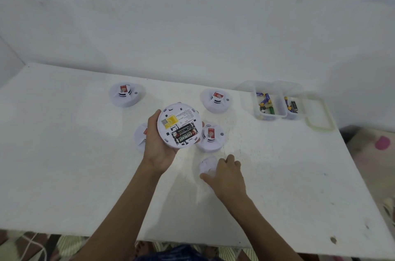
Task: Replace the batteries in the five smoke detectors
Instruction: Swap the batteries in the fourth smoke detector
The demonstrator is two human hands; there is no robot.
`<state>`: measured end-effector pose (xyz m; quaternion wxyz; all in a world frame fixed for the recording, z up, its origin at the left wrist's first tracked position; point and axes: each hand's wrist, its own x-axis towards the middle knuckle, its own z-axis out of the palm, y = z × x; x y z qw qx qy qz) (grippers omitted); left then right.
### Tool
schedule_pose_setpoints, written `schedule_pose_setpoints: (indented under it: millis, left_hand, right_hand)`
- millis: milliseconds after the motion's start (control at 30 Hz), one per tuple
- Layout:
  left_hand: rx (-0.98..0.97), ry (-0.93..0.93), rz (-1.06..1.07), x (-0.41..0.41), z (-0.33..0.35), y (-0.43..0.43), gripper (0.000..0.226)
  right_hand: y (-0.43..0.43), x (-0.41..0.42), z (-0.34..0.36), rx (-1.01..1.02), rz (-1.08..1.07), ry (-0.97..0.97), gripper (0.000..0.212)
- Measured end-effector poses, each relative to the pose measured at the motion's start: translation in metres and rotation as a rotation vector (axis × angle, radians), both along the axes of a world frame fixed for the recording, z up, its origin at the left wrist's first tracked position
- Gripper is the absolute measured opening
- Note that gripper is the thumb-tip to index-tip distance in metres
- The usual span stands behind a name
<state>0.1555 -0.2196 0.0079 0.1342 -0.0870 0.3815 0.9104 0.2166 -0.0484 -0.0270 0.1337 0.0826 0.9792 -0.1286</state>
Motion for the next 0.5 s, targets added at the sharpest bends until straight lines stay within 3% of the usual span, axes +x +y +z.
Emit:
schedule_pose_setpoints:
  millis: [200, 333, 400, 500]
  left_hand:
    - [0.021, -0.009, -0.007, 0.001, 0.001, -0.003, 0.057]
    - [0.061, 0.003, -0.022, 0.003, 0.006, -0.003, 0.056]
    - [0.071, 0.009, -0.017, 0.003, 0.005, -0.005, 0.057]
    - [0.099, 0.008, -0.006, 0.002, 0.005, -0.006, 0.054]
  right_hand:
    - [-0.001, -0.006, -0.001, -0.005, -0.055, -0.002, 0.062]
    - [0.004, -0.007, -0.001, -0.197, -0.052, -0.035, 0.017]
    - [0.008, -0.007, 0.004, -0.293, -0.039, -0.030, 0.032]
    - [0.011, -0.011, 0.028, -0.496, -0.090, -0.014, 0.026]
